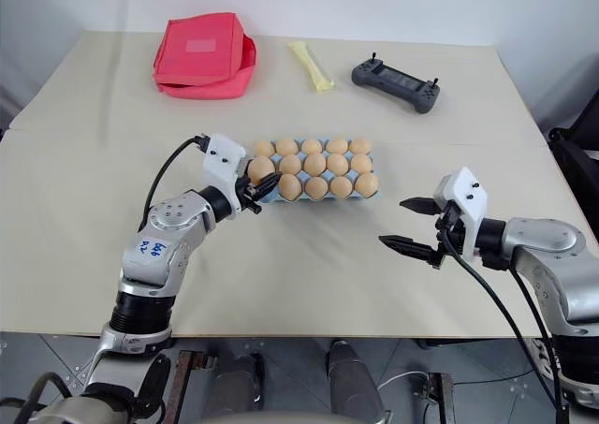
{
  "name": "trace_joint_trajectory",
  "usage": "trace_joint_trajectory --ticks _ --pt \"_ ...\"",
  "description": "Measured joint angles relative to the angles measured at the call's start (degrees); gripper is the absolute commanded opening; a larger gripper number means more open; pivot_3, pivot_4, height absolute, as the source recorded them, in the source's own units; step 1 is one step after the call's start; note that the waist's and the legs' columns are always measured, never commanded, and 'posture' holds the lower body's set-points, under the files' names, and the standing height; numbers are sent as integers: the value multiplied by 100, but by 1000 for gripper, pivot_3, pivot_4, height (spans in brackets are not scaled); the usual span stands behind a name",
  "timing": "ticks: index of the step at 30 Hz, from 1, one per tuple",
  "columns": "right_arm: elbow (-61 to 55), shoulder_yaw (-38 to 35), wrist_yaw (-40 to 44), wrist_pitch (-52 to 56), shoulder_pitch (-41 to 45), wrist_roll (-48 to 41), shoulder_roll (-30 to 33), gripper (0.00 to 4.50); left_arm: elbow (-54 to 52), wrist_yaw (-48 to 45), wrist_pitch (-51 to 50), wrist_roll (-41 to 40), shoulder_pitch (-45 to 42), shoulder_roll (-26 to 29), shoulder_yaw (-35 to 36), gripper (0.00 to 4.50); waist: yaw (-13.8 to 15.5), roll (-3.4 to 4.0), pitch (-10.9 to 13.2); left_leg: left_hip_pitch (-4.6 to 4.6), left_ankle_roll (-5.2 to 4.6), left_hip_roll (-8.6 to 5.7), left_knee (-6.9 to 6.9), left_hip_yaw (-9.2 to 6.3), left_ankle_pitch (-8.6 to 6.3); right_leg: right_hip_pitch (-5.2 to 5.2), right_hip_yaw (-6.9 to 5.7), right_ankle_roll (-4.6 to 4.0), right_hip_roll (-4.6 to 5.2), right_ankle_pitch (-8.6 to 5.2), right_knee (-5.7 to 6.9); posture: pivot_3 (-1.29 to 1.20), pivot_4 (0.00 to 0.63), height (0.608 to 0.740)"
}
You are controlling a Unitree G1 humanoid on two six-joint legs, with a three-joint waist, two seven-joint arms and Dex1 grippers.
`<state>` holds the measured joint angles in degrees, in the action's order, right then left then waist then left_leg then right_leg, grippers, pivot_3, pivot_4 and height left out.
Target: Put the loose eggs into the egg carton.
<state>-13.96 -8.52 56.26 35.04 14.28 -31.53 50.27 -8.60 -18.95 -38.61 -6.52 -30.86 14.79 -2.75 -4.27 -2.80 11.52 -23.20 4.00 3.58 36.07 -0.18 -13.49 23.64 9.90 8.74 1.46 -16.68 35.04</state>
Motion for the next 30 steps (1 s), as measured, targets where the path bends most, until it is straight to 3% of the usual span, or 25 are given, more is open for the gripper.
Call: trace_joint_trajectory --ticks 7,14,16,23,30 --pt "53 2 45 -5 76 1 0 4500 2 -38 -6 8 21 66 -52 1819 32 0 0 0 0 0 -2 0 0 1 0 2 0 1 0 0 150 740" --pt "54 -10 39 -1 76 -30 -14 4500 2 -20 -246 -3 21 185 -43 4056 35 0 0 0 0 0 0 0 0 0 0 1 0 1 0 0 150 740" --pt "54 -65 22 0 77 -70 -64 4500 1 -33 -259 -9 22 203 -28 4466 42 0 0 0 0 0 -1 0 0 1 0 1 0 1 0 0 150 740" --pt "32 -258 -165 -21 124 -207 -255 4500 -312 -534 -36 -341 266 577 295 4466 24 0 0 0 1 1 -6 1 -1 2 -1 2 0 1 0 0 150 740" --pt "-170 -456 -439 -26 349 -450 -504 4500 -717 -1977 -162 -1432 932 1436 683 4466 -34 2 0 1 2 2 -7 1 -1 3 -2 -19 0 -10 0 0 150 740"
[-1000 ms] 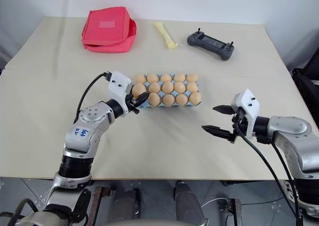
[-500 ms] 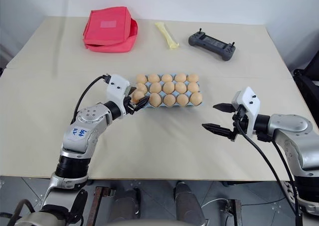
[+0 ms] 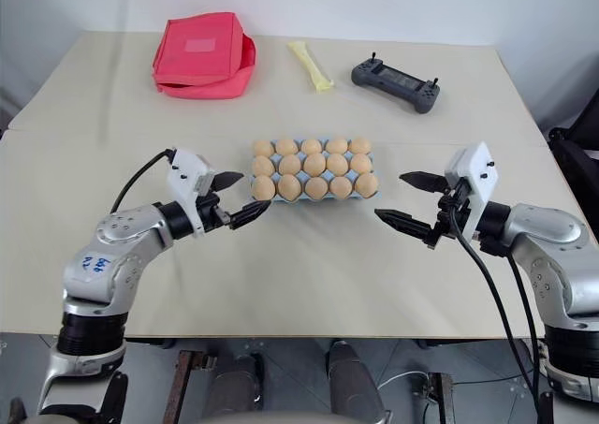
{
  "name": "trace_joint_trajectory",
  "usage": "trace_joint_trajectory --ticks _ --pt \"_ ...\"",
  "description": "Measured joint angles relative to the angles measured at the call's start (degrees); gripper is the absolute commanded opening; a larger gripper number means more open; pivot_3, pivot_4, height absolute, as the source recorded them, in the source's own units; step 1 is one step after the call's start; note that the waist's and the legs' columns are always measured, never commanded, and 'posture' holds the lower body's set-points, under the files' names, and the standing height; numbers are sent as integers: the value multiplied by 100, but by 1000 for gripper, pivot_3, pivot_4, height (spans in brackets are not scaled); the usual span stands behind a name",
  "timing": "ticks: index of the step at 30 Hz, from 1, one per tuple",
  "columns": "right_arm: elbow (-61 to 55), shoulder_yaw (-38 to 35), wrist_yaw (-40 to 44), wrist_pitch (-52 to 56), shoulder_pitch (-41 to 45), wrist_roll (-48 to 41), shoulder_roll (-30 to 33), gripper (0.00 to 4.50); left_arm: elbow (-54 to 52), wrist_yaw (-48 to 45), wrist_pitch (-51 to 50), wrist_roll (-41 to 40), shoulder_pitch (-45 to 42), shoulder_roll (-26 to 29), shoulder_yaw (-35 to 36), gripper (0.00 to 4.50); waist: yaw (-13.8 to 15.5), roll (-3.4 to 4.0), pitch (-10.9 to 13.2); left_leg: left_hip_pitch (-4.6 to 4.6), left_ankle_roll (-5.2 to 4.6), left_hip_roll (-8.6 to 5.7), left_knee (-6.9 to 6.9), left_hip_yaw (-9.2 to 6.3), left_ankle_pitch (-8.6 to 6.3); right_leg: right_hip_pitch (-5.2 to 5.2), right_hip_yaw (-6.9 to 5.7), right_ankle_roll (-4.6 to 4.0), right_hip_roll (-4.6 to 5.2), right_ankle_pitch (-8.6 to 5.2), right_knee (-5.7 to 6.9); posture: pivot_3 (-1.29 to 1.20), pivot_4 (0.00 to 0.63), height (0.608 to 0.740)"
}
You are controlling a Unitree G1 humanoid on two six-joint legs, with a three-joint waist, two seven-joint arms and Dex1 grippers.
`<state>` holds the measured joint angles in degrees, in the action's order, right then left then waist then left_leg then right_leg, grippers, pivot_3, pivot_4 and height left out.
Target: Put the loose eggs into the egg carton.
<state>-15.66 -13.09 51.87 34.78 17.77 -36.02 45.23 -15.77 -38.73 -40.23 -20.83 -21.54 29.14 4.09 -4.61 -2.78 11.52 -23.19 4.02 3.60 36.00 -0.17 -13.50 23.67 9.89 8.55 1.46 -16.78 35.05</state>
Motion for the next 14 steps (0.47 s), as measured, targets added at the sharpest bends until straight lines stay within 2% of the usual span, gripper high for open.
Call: trace_joint_trajectory --ticks 3,14 --pt "0 -123 -101 2 64 -107 -73 4500 95 -660 78 -383 170 453 251 4466 -21 1 0 0 0 0 1 0 0 0 0 -61 0 -33 0 0 150 740" --pt "61 -142 69 -170 27 -152 -50 4500 1217 -1624 1017 -733 -169 982 884 4466 -16 1 0 -1 -1 1 -3 1 -1 1 -1 -62 1 -34 0 0 150 740"
